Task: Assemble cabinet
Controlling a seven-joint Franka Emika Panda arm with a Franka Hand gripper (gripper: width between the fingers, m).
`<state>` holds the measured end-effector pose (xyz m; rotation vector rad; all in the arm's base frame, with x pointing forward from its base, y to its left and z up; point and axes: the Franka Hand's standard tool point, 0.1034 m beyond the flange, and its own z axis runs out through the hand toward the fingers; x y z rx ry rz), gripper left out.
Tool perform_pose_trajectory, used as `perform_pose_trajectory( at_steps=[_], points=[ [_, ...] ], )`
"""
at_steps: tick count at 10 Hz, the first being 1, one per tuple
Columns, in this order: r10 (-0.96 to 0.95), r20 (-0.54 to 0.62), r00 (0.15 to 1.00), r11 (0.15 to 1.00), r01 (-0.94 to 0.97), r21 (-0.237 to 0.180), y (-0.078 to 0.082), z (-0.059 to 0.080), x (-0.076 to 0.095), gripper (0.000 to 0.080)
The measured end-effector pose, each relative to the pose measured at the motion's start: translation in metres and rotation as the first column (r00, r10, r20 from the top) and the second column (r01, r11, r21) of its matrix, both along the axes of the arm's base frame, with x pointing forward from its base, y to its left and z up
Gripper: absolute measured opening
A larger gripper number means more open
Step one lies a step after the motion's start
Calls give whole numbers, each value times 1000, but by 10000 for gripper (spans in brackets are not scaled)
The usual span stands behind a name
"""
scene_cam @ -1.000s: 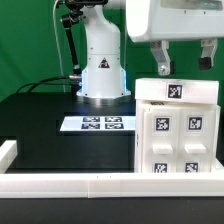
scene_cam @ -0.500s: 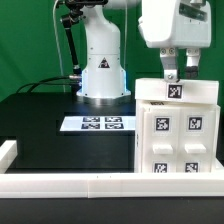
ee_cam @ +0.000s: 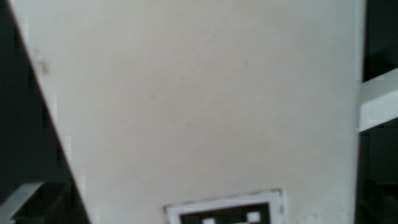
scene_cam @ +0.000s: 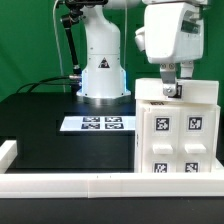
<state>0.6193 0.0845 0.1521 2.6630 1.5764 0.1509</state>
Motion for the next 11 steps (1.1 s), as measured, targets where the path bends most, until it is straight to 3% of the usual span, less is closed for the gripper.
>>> perform_pose_trajectory(
  at_steps=[1, 2, 6, 10, 11],
  points=[
    [0, 0, 1000, 1000, 0, 0, 0, 0, 0, 672],
    [0, 0, 1000, 1000, 0, 0, 0, 0, 0, 556],
    [-51, -1, 999, 999, 51, 6, 0, 0, 0, 557],
    [-410, -16, 912, 911, 411, 45, -5, 0, 0, 558],
    [-524, -24, 852, 850, 524, 57, -4, -1, 0, 558]
  ],
)
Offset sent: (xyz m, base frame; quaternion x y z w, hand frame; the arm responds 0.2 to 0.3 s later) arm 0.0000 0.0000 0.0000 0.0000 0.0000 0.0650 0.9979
